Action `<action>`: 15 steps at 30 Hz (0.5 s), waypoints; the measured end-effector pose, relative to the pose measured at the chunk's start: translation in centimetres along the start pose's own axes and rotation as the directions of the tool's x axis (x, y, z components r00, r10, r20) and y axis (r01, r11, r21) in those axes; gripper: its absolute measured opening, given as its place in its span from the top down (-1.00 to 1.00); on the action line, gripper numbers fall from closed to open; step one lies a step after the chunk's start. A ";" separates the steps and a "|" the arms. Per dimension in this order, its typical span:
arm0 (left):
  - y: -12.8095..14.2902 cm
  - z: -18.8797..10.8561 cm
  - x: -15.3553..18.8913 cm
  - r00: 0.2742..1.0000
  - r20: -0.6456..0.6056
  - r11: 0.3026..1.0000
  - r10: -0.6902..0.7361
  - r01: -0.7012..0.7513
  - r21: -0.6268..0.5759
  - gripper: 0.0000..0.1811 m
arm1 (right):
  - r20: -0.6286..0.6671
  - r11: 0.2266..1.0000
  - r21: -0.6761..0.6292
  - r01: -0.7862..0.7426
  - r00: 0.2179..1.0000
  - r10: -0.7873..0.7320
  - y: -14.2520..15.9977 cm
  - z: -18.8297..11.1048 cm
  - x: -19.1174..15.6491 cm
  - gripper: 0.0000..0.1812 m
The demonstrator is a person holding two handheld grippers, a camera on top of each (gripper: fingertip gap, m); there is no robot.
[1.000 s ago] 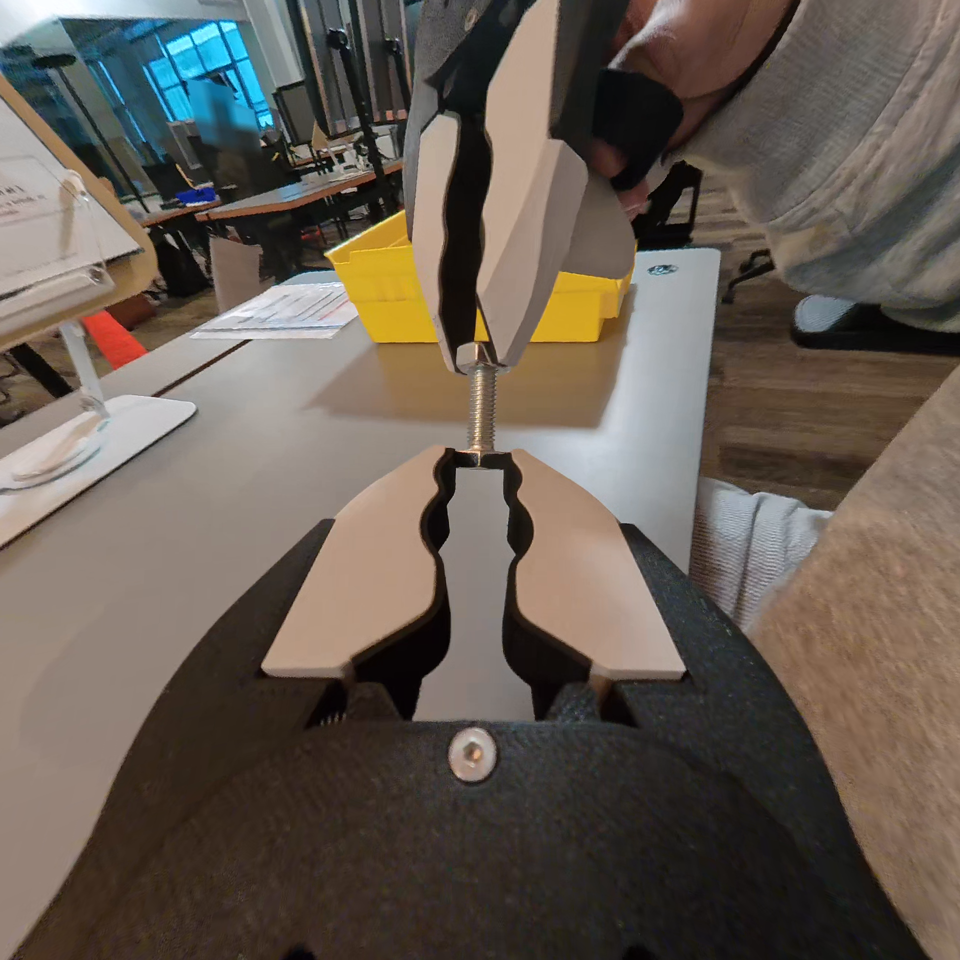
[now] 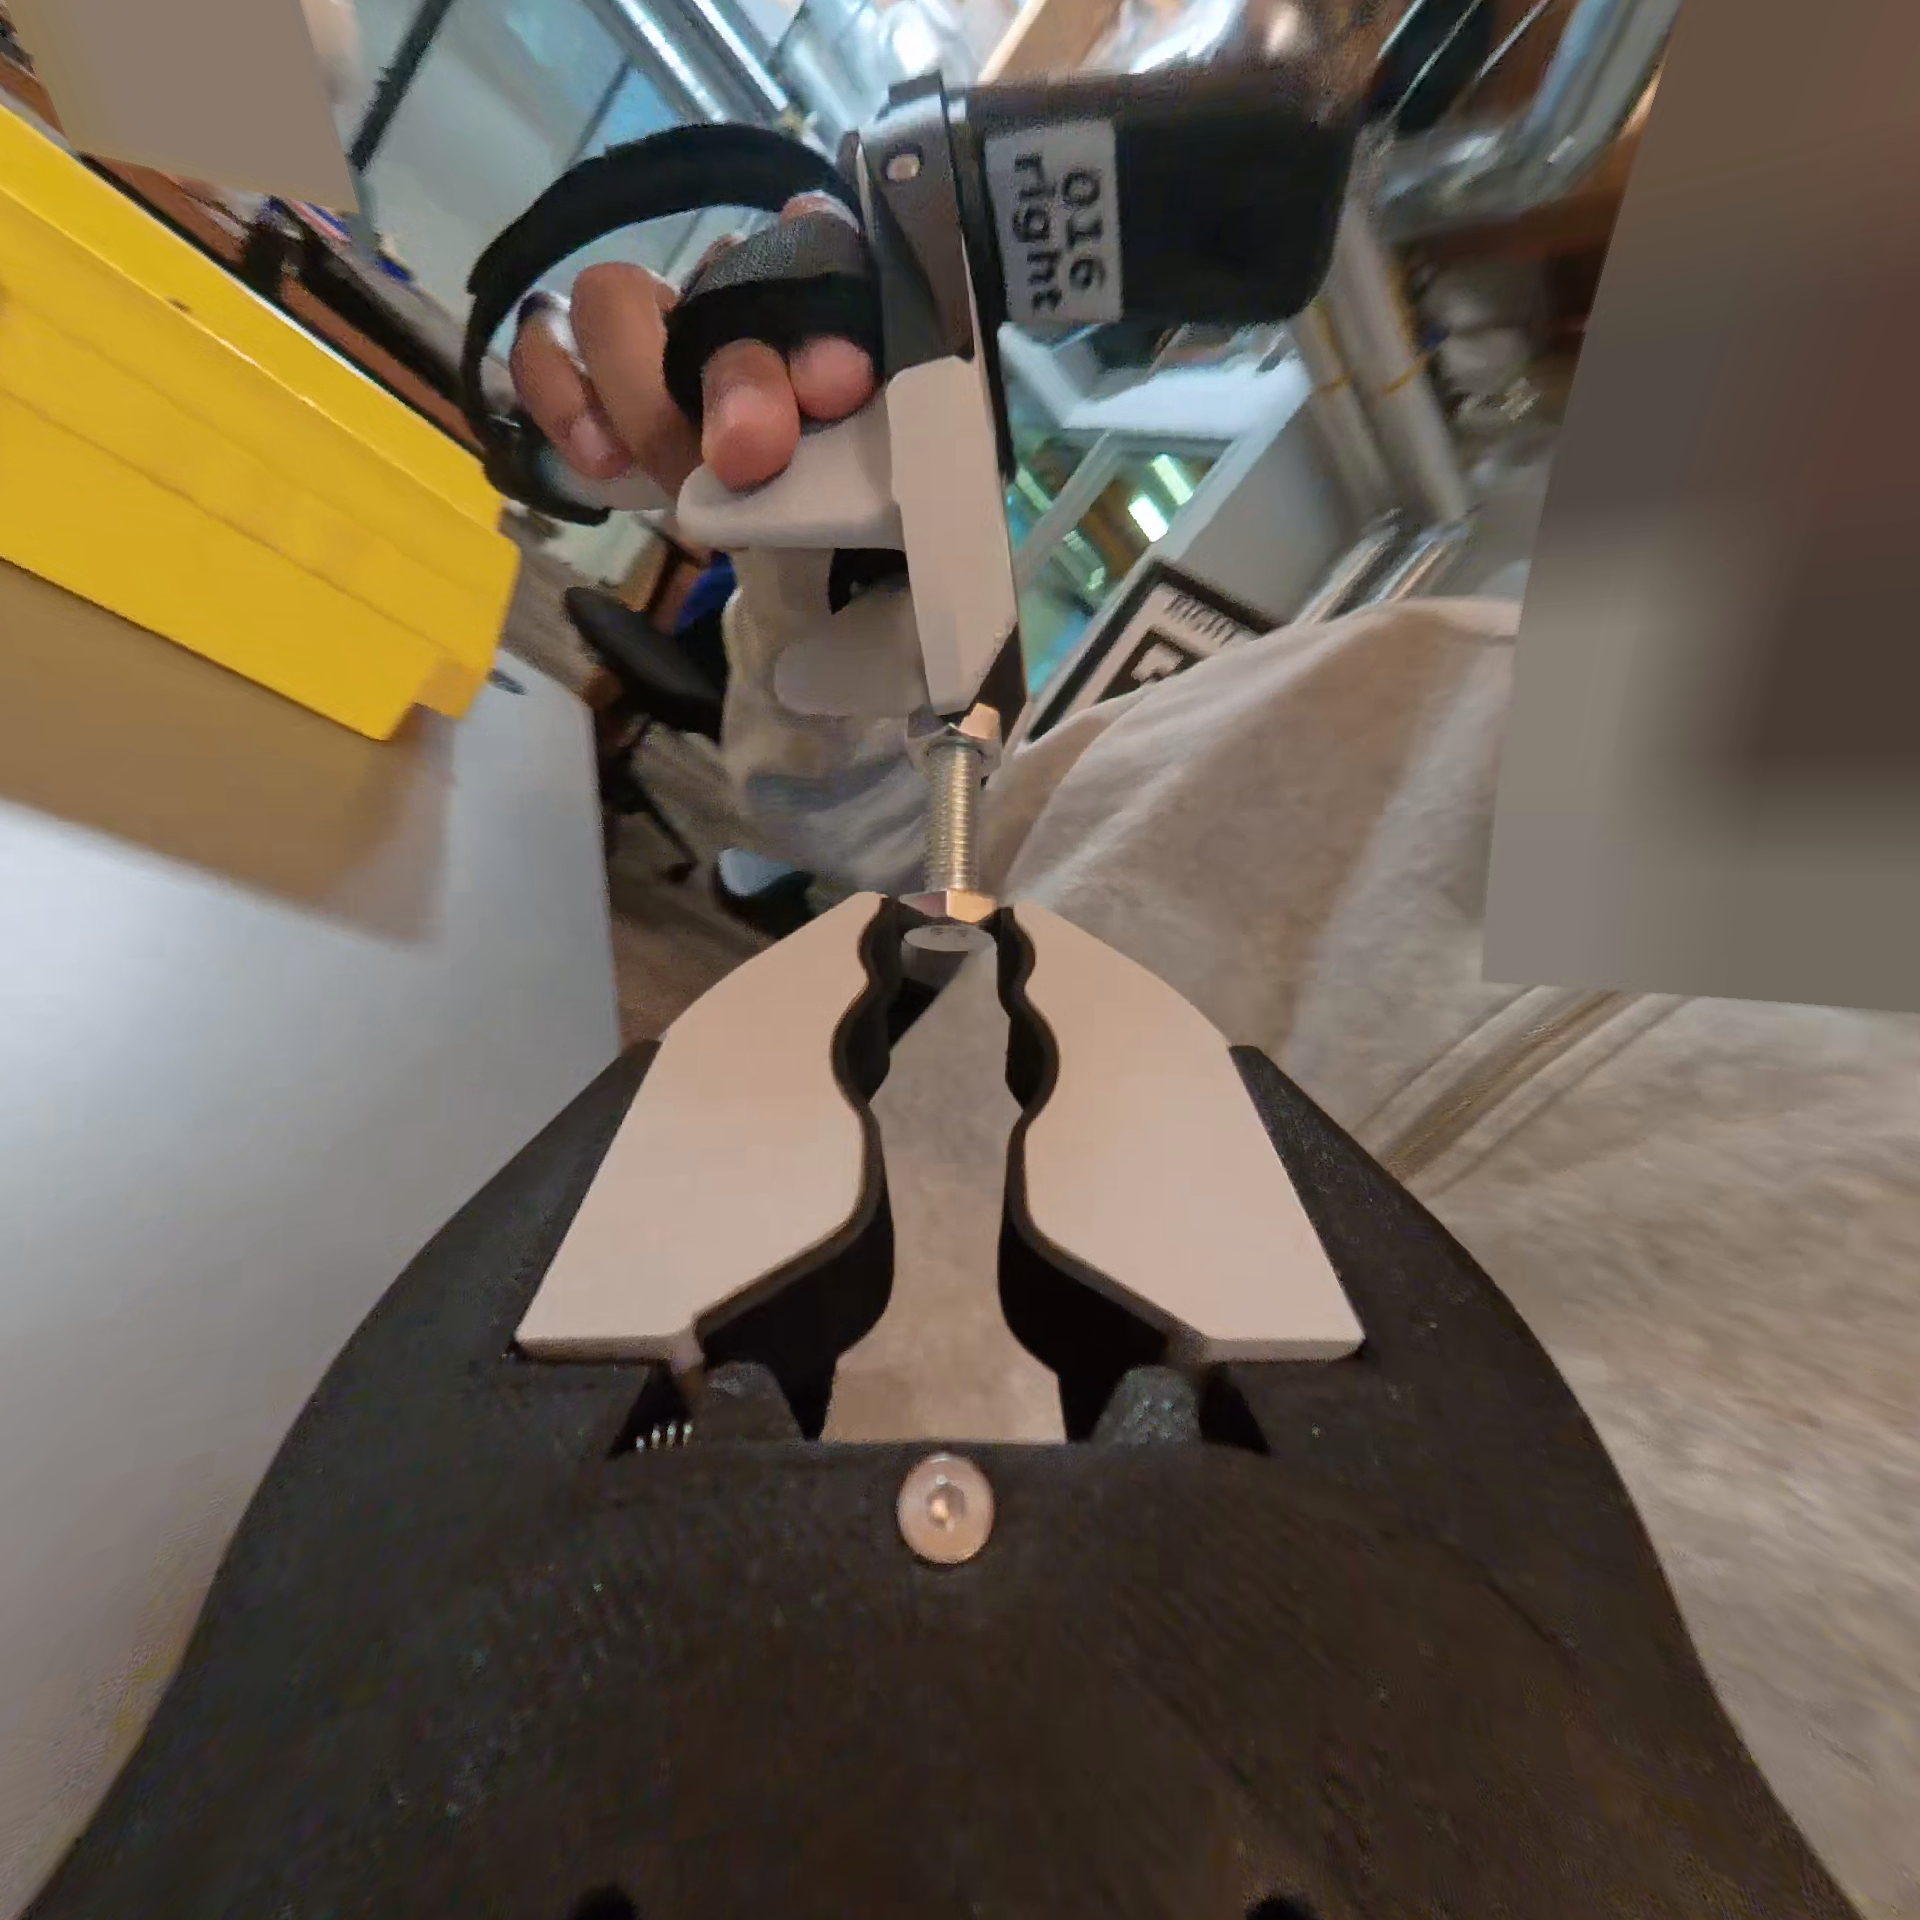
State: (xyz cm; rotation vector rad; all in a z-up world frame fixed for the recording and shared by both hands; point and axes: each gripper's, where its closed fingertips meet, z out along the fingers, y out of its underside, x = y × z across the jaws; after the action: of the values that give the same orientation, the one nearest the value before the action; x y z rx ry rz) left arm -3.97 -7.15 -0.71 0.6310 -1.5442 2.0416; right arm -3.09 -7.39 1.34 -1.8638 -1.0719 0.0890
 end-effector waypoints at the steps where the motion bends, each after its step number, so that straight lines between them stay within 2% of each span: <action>1: -0.3 -0.1 0.3 0.999 -0.032 0.999 -0.037 0.038 0.021 0.80 | -0.011 1.000 0.015 0.014 1.000 -0.014 -0.2 -0.1 0.1 0.79; 3: -0.9 -0.2 0.6 0.994 -0.073 0.995 -0.078 0.083 0.061 0.80 | -0.030 0.999 0.040 0.035 0.999 -0.034 -0.5 -0.3 0.4 0.79; 7: -1.1 -0.4 1.3 0.963 -0.182 0.975 -0.197 0.211 0.063 0.80 | -0.045 0.995 0.082 0.059 0.997 -0.056 -1.1 -0.2 0.6 0.79; 10: -1.2 -0.4 1.0 0.974 -0.150 0.980 -0.172 0.185 0.074 0.80 | -0.061 0.996 0.074 0.044 0.997 -0.040 -0.9 -0.4 1.0 0.79; 15: -1.0 -0.5 -0.3 0.998 -0.007 0.995 -0.056 0.056 0.078 0.80 | -0.066 0.998 0.055 -0.010 0.998 0.013 -0.2 -0.3 1.4 0.79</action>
State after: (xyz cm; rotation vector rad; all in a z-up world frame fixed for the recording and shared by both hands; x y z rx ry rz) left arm -3.09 -6.45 -0.27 0.6908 -1.4331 2.0683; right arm -2.22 -6.62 2.21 -1.8119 -1.0039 0.0614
